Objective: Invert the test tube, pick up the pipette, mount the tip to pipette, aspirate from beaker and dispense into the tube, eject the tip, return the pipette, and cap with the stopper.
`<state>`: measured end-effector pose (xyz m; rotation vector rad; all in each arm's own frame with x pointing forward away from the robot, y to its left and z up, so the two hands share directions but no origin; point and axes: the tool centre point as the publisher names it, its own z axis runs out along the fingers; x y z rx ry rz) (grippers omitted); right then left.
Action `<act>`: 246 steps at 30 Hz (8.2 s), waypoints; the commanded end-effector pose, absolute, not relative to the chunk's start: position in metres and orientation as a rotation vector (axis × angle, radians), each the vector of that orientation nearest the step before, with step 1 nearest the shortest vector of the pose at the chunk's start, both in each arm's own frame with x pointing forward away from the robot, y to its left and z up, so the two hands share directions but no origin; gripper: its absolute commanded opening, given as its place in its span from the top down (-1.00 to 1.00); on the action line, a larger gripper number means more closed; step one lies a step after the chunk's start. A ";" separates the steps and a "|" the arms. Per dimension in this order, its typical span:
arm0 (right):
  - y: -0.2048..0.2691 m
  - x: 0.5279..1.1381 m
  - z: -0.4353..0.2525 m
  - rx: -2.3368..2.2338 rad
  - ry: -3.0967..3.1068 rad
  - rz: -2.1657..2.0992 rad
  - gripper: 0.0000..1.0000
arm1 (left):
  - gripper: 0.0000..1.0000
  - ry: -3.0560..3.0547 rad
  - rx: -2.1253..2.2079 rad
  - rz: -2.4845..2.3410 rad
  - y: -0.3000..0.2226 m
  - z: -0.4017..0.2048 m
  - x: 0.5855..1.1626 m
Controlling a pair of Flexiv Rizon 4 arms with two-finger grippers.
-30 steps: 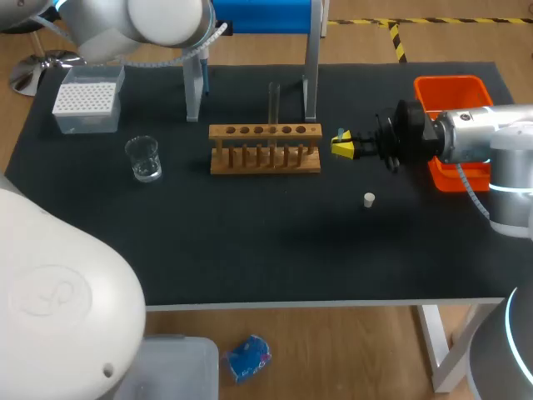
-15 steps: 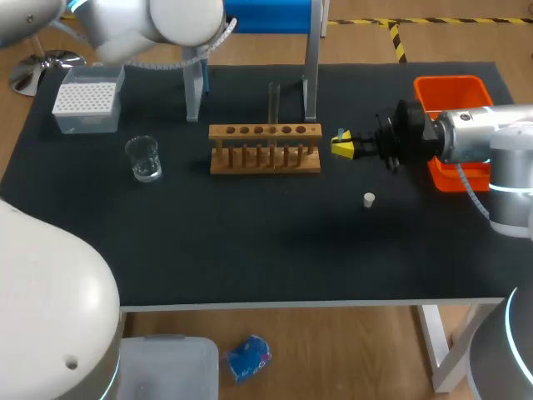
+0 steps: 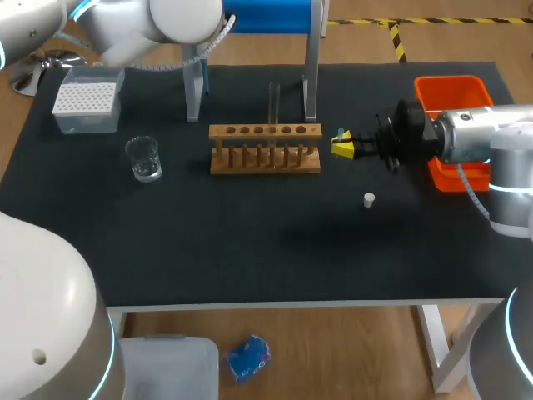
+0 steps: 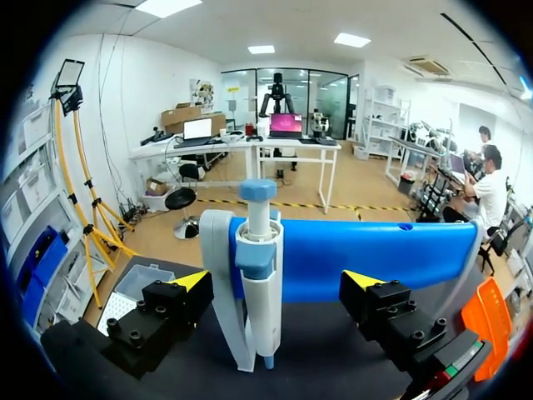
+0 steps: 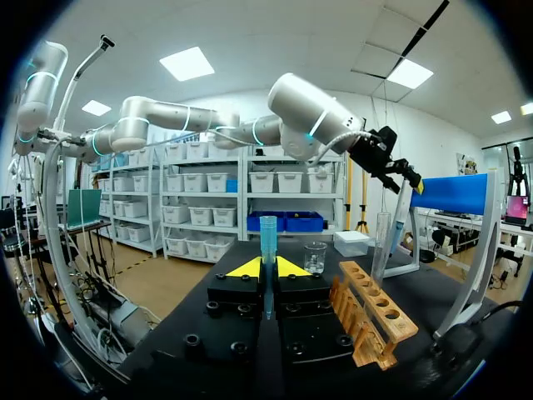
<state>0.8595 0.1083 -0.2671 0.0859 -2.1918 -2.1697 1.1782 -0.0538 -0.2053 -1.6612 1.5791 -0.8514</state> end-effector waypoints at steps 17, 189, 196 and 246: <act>0.107 0.859 -0.266 0.085 -2.195 -2.168 1.00 | -0.33 1.588 -1.668 -0.835 -0.059 -0.209 1.184; 0.107 0.859 -0.266 0.085 -2.195 -2.168 1.00 | 1.00 2.500 0.110 -1.827 -0.217 -0.052 0.855; 0.107 0.859 -0.266 0.085 -2.195 -2.168 1.00 | 1.00 2.515 0.193 -1.792 -0.219 -0.056 0.863; 0.125 0.859 -0.263 0.207 -2.345 -2.098 1.00 | 1.00 2.537 0.033 -1.739 -0.211 -0.062 0.869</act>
